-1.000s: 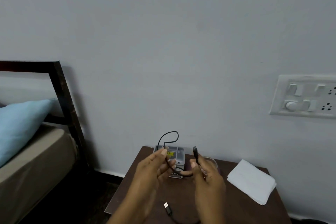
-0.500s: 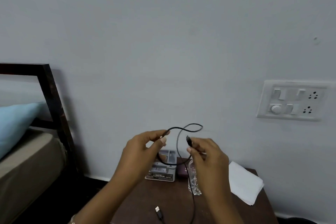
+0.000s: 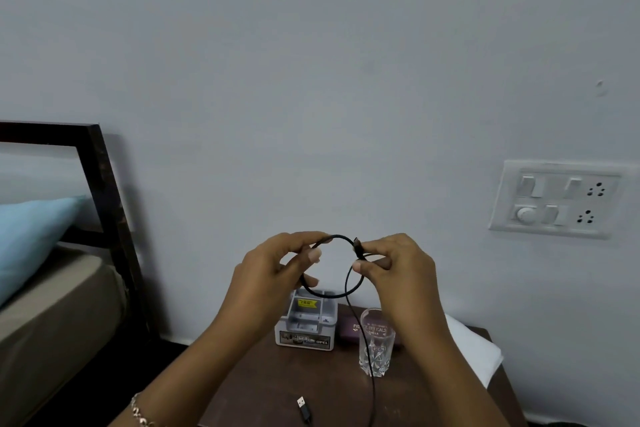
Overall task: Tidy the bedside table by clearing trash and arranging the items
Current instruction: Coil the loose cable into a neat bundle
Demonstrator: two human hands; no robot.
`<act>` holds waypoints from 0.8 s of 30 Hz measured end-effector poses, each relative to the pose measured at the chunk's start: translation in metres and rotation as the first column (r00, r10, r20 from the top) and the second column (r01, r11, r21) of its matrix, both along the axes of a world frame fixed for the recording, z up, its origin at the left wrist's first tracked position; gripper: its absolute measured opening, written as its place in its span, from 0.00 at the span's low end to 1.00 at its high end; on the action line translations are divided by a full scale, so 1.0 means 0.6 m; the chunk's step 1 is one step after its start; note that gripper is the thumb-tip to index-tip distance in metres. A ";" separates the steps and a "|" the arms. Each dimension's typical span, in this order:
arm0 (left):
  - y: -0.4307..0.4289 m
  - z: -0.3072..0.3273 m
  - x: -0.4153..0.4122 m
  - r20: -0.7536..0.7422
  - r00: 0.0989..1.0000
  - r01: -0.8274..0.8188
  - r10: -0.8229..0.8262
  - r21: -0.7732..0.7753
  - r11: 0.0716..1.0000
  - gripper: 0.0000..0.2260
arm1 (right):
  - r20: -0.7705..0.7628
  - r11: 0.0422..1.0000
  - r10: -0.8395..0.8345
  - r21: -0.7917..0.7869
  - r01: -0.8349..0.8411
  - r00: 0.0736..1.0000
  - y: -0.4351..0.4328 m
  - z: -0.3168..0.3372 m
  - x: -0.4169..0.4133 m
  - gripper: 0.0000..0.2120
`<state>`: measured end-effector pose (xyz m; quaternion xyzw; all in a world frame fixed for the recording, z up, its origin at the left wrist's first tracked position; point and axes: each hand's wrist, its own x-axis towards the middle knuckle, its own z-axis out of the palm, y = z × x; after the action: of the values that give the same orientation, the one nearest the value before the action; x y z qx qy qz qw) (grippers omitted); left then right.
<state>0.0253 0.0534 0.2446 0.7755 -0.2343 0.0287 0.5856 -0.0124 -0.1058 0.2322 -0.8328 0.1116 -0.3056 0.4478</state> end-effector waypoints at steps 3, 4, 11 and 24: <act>0.001 -0.002 0.009 -0.009 1.000 0.007 -0.007 -0.018 1.000 0.09 | -0.044 0.996 0.005 0.089 -0.001 0.999 -0.005 -0.001 -0.007 0.07; 0.002 -0.003 0.013 -0.003 1.000 0.014 -0.014 -0.030 0.999 0.09 | -0.043 0.990 0.010 0.140 -0.004 0.999 -0.007 -0.001 -0.010 0.06; -0.003 -0.071 -0.002 -0.490 0.872 -0.139 -0.008 -0.263 0.955 0.17 | 0.136 0.696 -0.007 0.712 -0.093 0.991 0.001 0.003 -0.025 0.06; -0.073 -0.115 -0.049 -0.683 0.699 -0.098 -0.212 -0.385 0.918 0.25 | 0.299 0.159 -0.330 0.953 -0.259 0.896 0.033 -0.014 -0.052 0.04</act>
<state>-0.0038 0.0094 0.1754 0.5839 -0.0032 -0.2460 0.7737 -0.0434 -0.0858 0.2239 -0.2426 0.1977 -0.3499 0.8830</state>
